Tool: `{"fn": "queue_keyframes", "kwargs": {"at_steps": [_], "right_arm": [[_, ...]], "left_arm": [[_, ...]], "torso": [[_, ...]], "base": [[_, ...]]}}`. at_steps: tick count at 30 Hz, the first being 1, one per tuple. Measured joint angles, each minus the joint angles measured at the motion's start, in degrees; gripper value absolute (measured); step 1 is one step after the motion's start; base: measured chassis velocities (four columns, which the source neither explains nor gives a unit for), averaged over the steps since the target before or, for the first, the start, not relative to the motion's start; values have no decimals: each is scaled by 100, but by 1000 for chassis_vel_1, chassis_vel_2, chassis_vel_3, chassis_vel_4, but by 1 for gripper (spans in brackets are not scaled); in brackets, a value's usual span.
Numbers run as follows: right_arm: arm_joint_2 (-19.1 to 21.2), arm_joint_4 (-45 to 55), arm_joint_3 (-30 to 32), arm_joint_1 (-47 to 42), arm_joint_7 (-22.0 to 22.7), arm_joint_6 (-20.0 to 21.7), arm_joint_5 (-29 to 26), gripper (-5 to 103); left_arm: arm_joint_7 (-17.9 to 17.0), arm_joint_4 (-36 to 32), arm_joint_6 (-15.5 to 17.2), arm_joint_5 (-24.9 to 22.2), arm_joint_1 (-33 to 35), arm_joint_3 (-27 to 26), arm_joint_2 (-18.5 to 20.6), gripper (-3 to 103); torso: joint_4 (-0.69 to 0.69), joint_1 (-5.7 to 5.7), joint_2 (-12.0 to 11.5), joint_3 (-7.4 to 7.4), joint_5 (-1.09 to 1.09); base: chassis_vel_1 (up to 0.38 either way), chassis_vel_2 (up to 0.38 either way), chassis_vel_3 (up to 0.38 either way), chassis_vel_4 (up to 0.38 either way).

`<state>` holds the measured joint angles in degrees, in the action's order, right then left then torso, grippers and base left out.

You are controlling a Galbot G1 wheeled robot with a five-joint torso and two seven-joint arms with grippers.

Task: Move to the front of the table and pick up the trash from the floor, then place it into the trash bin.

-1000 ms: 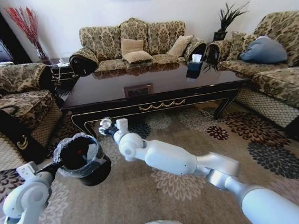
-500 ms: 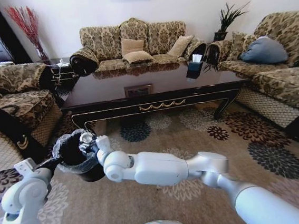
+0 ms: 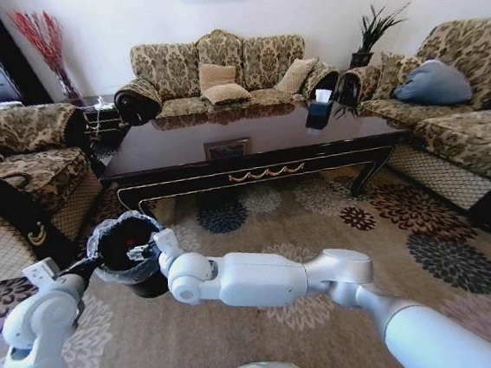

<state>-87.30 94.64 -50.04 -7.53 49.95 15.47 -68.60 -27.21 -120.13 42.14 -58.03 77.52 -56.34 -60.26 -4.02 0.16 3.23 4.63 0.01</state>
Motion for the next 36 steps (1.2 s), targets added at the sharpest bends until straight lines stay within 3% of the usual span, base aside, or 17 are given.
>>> {"fn": "queue_keyframes", "kwargs": {"at_steps": [4, 11, 16, 21, 22, 27, 33, 36], "right_arm": [[259, -157, 357, 92, -33, -166, 817, 100], [745, -293, 1375, -294, -134, -296, 1284, 100], [1276, -355, 2143, -1062, -304, -528, 1905, 100], [2030, 32, 3226, -2259, -685, -732, 2611, 100], [2030, 32, 3226, -2259, -685, -732, 2611, 100], [2972, 647, 4126, -3185, -1029, -912, 2919, 100], [3179, 921, 4669, -3824, -1151, -1007, 3065, 100], [3206, 1085, 4911, -4246, -1198, -1015, 3175, 100]], "left_arm": [[53, 280, -61, 135, 89, 138, -56, 4], [94, 584, -181, 305, 115, 347, -133, 4], [132, 707, -314, 710, 131, 710, -327, 4], [300, 712, -551, 1175, 312, 1010, -558, 4], [300, 712, -551, 1175, 312, 1010, -558, 4], [600, 994, -1037, 1493, 386, 1281, -725, 4], [755, 1238, -1375, 1564, 273, 1522, -900, 4], [786, 1433, -1500, 1873, 158, 1728, -1010, 4]], "torso": [[3, 0, 0, 1, 0], [1, 0, 0, 0, 2], [-1, 0, 0, 1, 2], [0, 0, 0, 0, 3], [0, 0, 0, 0, 3], [-3, 0, 0, -1, 1], [1, 0, 0, -1, 3], [-2, -1, 0, 0, 1]], "base": [[0, 0, 0, 0], [0, 0, 0, 0], [0, 0, 0, 0], [0, 0, 0, 0], [0, 0, 0, 0], [0, 0, 0, 0], [0, 0, 0, 0], [0, 0, 0, 0]]}}
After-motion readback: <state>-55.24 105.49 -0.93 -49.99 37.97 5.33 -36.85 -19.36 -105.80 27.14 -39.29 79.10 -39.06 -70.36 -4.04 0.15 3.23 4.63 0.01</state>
